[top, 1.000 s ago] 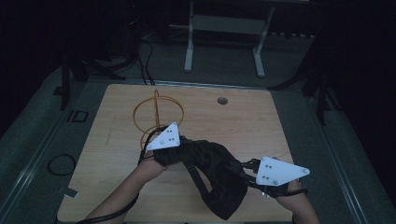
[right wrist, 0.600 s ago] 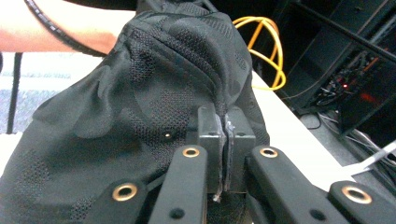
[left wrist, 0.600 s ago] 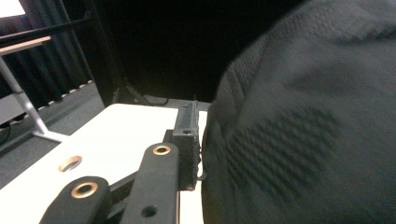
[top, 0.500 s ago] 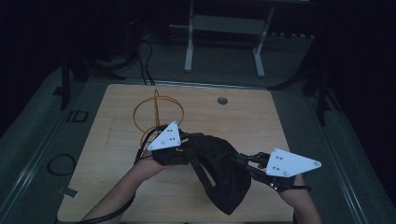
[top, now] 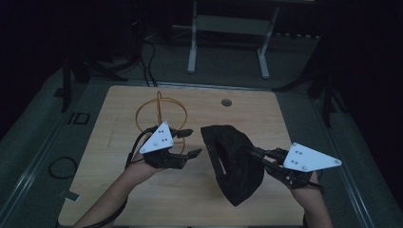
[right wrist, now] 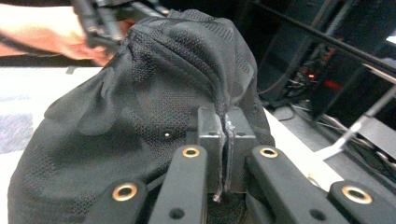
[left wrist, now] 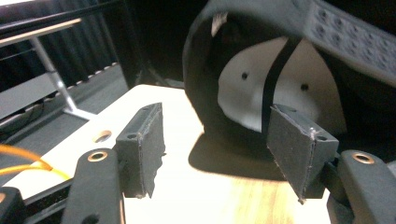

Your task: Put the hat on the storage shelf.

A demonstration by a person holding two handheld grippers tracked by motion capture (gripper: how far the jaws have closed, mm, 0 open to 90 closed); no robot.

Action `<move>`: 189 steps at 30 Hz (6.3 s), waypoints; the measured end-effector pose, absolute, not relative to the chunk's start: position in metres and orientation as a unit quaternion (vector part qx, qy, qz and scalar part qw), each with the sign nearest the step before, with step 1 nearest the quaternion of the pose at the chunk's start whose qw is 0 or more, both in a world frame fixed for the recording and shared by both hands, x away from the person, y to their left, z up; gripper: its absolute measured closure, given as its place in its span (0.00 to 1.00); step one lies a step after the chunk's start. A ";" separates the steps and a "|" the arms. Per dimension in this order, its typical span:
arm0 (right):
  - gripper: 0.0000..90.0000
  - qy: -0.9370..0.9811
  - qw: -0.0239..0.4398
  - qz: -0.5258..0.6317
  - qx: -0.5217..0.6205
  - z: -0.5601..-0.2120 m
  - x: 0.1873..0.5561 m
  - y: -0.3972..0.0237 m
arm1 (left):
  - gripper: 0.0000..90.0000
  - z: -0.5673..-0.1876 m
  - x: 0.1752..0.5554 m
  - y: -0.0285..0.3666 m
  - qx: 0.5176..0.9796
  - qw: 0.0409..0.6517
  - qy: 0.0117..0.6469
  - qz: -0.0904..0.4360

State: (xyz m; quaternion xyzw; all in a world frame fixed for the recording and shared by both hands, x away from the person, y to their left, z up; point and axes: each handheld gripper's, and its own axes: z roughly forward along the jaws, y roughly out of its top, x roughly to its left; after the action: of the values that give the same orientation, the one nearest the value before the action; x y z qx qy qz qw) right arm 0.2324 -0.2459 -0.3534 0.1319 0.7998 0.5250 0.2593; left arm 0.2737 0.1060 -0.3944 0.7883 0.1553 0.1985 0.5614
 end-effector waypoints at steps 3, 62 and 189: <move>0.97 0.794 0.268 0.526 0.147 -0.352 0.236 -0.249 | 0.39 -0.394 0.271 0.112 0.789 0.557 0.161 0.203; 0.97 0.795 0.242 0.528 0.175 -0.308 0.350 -0.079 | 0.03 -0.552 0.219 0.255 0.716 0.489 0.408 0.286; 0.15 0.818 0.133 0.520 0.207 -0.448 0.358 -0.116 | 0.03 -0.562 0.220 0.245 0.731 0.484 0.400 0.268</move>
State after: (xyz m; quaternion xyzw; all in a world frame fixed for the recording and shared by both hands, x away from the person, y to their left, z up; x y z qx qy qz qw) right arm 0.3584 -0.1159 -0.4481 0.2066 0.8179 0.5202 0.1331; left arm 0.2200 0.2453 -0.5623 0.7309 0.3999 0.2678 0.4839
